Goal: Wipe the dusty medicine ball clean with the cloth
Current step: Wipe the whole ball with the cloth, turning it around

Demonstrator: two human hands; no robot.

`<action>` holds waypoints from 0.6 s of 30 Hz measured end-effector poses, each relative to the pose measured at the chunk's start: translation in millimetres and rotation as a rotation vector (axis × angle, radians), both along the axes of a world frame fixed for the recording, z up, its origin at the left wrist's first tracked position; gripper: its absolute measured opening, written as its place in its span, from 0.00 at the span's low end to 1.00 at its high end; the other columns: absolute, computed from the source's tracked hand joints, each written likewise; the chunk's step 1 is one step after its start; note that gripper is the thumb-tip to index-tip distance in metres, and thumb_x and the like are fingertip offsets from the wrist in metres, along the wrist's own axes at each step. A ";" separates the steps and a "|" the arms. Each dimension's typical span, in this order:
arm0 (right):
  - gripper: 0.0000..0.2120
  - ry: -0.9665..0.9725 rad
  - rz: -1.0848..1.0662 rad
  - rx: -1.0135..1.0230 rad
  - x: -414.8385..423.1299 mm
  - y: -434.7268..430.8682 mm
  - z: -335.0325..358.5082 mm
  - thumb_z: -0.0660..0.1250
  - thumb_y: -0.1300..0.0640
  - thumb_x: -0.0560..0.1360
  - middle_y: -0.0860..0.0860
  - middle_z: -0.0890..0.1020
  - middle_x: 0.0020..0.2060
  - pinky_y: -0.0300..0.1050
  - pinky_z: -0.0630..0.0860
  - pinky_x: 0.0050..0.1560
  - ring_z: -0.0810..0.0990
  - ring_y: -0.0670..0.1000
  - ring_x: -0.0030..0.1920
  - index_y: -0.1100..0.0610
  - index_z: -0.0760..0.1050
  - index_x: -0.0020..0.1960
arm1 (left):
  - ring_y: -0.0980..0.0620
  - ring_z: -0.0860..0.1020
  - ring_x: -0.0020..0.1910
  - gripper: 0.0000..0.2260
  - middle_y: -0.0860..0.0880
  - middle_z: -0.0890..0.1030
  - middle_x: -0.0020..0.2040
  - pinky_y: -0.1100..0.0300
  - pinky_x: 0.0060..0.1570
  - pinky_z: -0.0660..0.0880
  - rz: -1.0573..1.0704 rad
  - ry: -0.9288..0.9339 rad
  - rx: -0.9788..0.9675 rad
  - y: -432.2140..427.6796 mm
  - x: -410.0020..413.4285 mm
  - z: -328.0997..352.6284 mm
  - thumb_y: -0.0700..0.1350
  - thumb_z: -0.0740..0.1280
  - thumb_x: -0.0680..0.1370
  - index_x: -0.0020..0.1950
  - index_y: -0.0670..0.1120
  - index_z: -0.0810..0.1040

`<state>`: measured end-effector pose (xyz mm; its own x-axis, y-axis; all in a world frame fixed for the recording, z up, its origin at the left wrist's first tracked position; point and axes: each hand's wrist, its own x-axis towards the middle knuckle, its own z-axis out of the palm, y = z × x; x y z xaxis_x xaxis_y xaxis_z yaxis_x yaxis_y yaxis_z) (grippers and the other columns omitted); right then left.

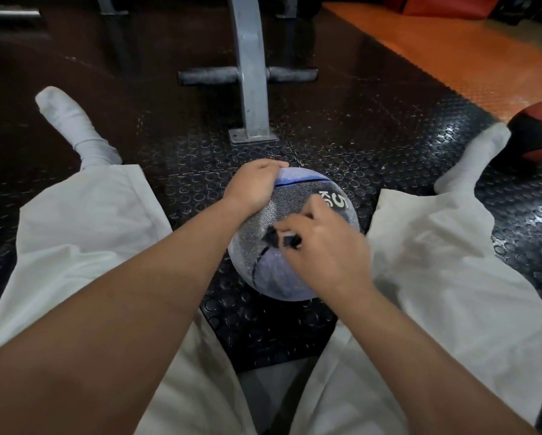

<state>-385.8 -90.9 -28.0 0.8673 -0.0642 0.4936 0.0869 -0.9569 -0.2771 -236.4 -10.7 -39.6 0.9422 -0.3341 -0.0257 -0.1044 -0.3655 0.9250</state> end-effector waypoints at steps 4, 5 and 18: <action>0.07 -0.016 -0.176 0.179 -3.5 -17.5 -2.5 0.74 0.55 0.69 0.53 0.76 0.42 0.50 0.77 0.30 0.79 0.59 0.36 0.51 0.83 0.47 | 0.52 0.78 0.50 0.13 0.55 0.81 0.52 0.53 0.58 0.74 0.030 0.000 0.038 -4.8 -3.3 1.4 0.45 0.56 0.80 0.48 0.58 0.80; 0.08 -0.029 -0.195 0.180 -3.5 -18.5 -4.1 0.74 0.56 0.68 0.54 0.76 0.42 0.51 0.77 0.29 0.79 0.59 0.36 0.51 0.83 0.47 | 0.52 0.78 0.49 0.14 0.55 0.82 0.51 0.53 0.57 0.74 0.034 -0.005 0.053 -6.9 -4.0 2.6 0.46 0.56 0.80 0.49 0.58 0.80; 0.09 0.033 -0.201 0.004 7.9 -24.5 12.3 0.71 0.58 0.71 0.56 0.76 0.46 0.49 0.73 0.35 0.78 0.61 0.40 0.51 0.83 0.50 | 0.50 0.79 0.54 0.14 0.55 0.81 0.54 0.51 0.62 0.73 -0.011 -0.040 0.072 -6.5 -7.6 3.8 0.45 0.55 0.81 0.50 0.57 0.80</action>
